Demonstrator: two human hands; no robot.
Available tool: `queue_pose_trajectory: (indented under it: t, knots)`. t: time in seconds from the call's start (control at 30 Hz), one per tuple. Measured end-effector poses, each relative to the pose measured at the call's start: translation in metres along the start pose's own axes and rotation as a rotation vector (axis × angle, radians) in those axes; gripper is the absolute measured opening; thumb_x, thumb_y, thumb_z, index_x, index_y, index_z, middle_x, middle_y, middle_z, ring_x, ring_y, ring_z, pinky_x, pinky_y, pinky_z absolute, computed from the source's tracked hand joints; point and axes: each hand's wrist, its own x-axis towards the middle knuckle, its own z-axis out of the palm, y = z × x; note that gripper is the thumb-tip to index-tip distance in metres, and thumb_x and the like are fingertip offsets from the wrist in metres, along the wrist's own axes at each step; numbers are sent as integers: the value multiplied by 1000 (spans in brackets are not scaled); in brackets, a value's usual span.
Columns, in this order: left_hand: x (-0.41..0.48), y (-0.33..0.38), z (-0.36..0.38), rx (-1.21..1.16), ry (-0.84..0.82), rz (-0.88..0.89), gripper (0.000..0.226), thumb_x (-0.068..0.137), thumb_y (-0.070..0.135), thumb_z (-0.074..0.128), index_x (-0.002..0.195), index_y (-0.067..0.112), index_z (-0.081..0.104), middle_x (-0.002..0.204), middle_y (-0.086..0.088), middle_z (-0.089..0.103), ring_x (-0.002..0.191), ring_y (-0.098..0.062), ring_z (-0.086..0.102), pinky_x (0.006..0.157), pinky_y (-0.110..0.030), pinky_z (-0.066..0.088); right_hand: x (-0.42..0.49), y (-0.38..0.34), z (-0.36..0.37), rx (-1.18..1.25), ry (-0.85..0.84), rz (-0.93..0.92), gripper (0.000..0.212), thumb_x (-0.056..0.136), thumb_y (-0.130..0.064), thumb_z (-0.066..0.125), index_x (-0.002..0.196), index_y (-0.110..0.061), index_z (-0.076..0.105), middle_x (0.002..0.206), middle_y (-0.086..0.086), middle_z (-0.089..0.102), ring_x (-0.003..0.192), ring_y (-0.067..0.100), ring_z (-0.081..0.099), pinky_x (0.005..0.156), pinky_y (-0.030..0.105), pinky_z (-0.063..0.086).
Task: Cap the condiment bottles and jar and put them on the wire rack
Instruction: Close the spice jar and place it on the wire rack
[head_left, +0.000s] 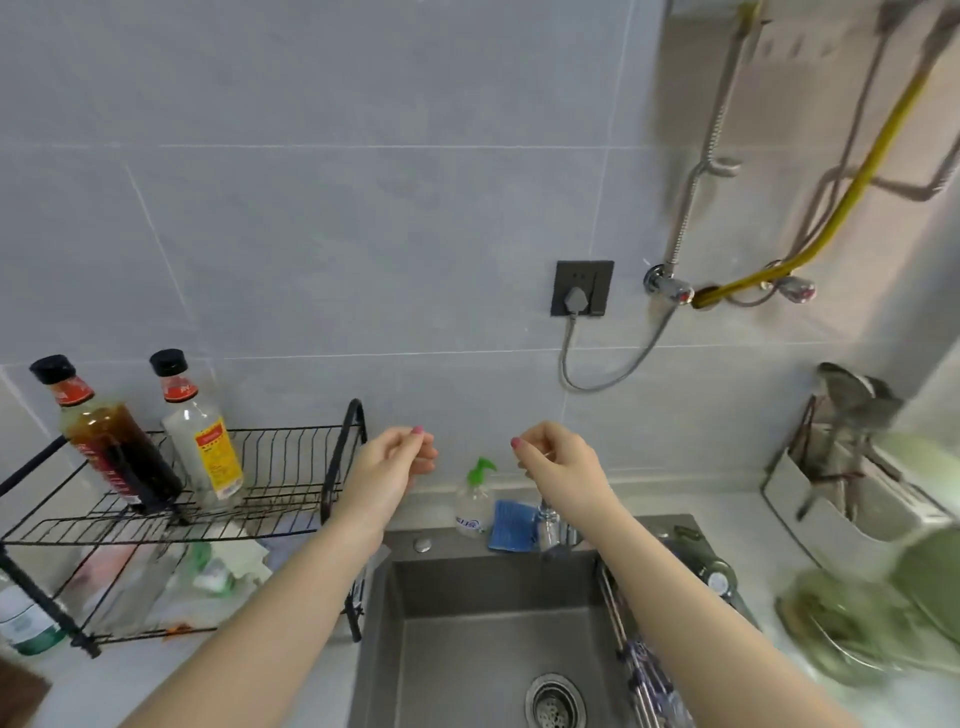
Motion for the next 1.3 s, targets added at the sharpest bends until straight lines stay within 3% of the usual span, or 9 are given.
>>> queue_pose_trajectory:
  t: [0.1,0.23,0.4,0.5,0.77,0.93,1.1,1.2,1.3]
  knots:
    - [-11,2,59,29,-99,-4,23,101,25,49,87,18,66,85,1,71,81,-14,66,69,-26,45,-13,24,-56,-18,95,26,19,93,-32,60,91,-14,64,81,0,64,80,18,61,68,24,45]
    - [-27,5,139,57,-229,2,22,101,28,51,89,16,66,89,-1,72,84,-16,66,69,-28,45,-37,59,-131,-37,211,78,17,92,-32,60,87,-17,64,83,1,65,89,25,66,82,39,52]
    - [-57,7,237,72,-379,15,26,99,31,54,81,16,64,82,2,70,81,-16,65,75,-31,44,-77,102,-218,-82,346,141,20,91,-36,59,90,-16,64,90,6,69,89,23,66,86,44,55]
    - [-77,5,293,71,-481,19,27,99,33,54,80,15,63,84,0,69,83,-17,65,71,-26,45,-103,128,-267,-100,434,174,15,90,-35,59,81,-23,61,85,2,68,88,21,67,85,43,54]
    - [-134,-7,415,96,-695,-11,28,97,38,57,83,15,65,85,2,72,82,-15,68,75,-29,46,-174,186,-374,-110,569,292,15,91,-32,58,87,-19,64,87,10,71,77,19,62,74,38,53]
    - [-170,-16,468,123,-805,-38,29,96,36,59,92,9,68,86,1,72,82,-17,67,76,-30,46,-217,220,-415,-122,650,379,14,92,-30,59,86,-18,64,85,8,69,83,24,65,76,36,53]
    - [-201,-27,505,174,-892,-72,28,97,33,57,91,8,66,86,-2,71,73,-12,65,66,-23,44,-246,260,-432,-83,684,460,24,92,-26,62,93,-2,64,75,1,59,69,15,54,59,24,43]
    - [-211,-41,520,230,-934,-72,27,97,36,57,85,13,65,87,-1,72,71,-10,66,62,-21,42,-261,288,-435,-95,672,515,25,90,-26,65,92,-1,63,72,-1,56,67,13,51,61,27,42]
    - [-218,-50,529,286,-953,-85,26,97,37,57,84,15,64,91,-3,73,76,-12,67,60,-18,41,-269,316,-433,-137,605,570,21,85,-29,71,87,-11,61,74,-2,57,71,16,53,68,35,46]
